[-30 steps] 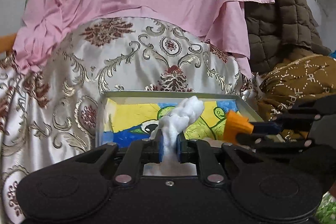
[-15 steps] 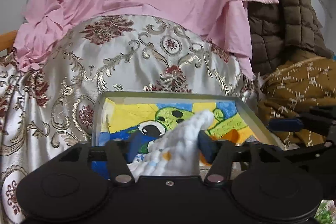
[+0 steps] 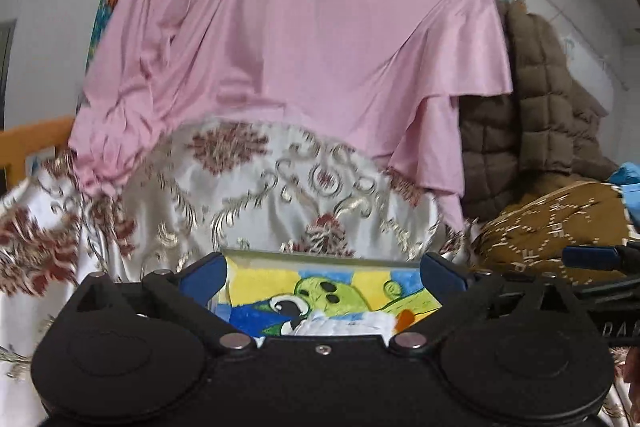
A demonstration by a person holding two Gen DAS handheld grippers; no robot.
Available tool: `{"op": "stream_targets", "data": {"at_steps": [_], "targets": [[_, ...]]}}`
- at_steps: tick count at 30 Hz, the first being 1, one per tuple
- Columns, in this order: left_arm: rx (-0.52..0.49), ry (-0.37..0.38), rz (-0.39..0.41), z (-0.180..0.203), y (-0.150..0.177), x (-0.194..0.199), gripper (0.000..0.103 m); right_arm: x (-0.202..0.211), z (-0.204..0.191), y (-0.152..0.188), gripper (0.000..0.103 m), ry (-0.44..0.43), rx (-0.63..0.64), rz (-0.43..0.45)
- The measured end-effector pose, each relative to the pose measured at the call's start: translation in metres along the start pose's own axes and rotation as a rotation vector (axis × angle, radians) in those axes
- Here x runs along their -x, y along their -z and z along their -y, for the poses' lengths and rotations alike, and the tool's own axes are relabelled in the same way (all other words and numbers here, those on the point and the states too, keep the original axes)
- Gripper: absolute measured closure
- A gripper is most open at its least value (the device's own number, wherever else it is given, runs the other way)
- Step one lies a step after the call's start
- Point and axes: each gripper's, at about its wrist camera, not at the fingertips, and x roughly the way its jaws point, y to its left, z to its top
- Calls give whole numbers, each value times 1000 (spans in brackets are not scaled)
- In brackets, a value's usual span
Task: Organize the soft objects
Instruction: 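Open the left tool into the tray while the right tool releases the orange piece there, then move both tools back over the pile toward the striped cloth and navy sock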
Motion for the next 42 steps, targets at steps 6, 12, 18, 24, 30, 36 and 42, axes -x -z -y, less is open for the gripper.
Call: {"op": "stream_targets", "data": {"at_steps": [6, 12, 18, 24, 30, 36, 42], "targets": [[-25, 14, 44, 11, -4, 51, 1, 57, 0, 0, 0, 25, -53, 97], [-44, 1, 46, 15, 4, 95, 1, 106, -1, 10, 0, 54, -92, 135], [-54, -8, 34, 8, 32, 134, 1, 145, -10, 33, 0, 80, -99, 151], [-83, -9, -26, 5, 72, 161, 1, 174, -20, 70, 0, 126, -95, 131], [-180, -37, -99, 12, 114, 176, 1, 183, -23, 114, 0, 165, -150, 36], [-231, -49, -167, 17, 146, 189, 1, 190, -24, 152, 0, 180, -173, -64], [-224, -69, -211, 16, 159, 192, 1, 194, -30, 169, 0, 168, -147, -128]]}}
